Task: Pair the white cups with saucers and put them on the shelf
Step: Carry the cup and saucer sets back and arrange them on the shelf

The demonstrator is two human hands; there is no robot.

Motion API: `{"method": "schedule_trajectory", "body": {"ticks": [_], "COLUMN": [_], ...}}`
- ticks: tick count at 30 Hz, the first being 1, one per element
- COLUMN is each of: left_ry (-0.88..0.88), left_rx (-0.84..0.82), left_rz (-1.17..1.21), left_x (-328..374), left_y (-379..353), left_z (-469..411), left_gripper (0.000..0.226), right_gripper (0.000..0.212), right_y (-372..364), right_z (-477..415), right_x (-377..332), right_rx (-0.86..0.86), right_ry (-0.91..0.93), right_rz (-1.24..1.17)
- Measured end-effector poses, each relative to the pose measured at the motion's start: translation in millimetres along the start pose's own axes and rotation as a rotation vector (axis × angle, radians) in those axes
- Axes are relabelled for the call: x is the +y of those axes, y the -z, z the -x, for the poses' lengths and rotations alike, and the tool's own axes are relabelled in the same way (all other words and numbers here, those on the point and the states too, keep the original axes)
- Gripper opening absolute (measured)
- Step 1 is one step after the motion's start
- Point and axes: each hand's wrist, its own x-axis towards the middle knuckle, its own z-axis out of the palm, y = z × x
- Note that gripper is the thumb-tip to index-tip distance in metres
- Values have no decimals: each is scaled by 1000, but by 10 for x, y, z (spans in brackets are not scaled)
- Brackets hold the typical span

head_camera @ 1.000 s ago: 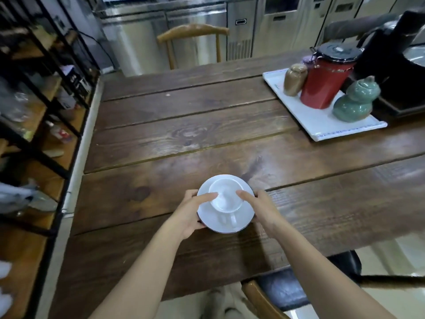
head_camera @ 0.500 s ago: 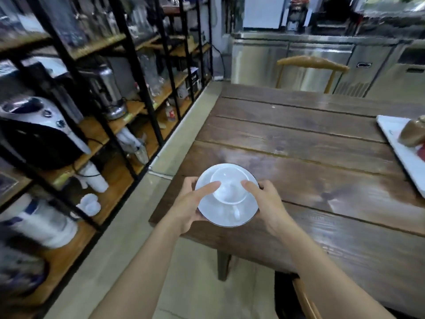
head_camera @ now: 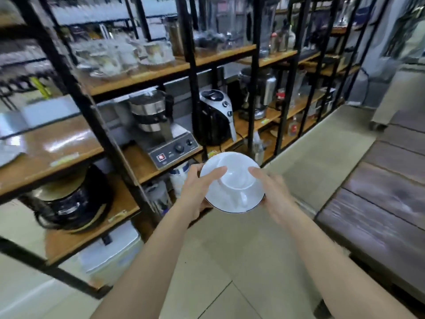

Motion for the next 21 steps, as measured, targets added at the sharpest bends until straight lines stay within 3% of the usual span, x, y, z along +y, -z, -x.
{"method": "schedule_trajectory", "body": {"ticks": [3,8,12,21], "left_ry": [-22,-26,-20,42], "left_rx": [140,390,533,736], "left_rz": [29,125,171,252], "left_x": [75,67,77,148], "left_y": [682,1596,2255,3742], "left_z": [54,121,123,-701], "left_gripper": [35,21,8,30], "right_gripper": [44,40,49,44], "right_y": [-715,-1736,-2540,-4313], "right_z": [-63,-236,-446,-1284], "right_x": [-21,-14,122,275], "right_rx": [-63,-248,-370,-565], "right_ry": [60,106,129,97], "right_rz": [67,281,448,433]}}
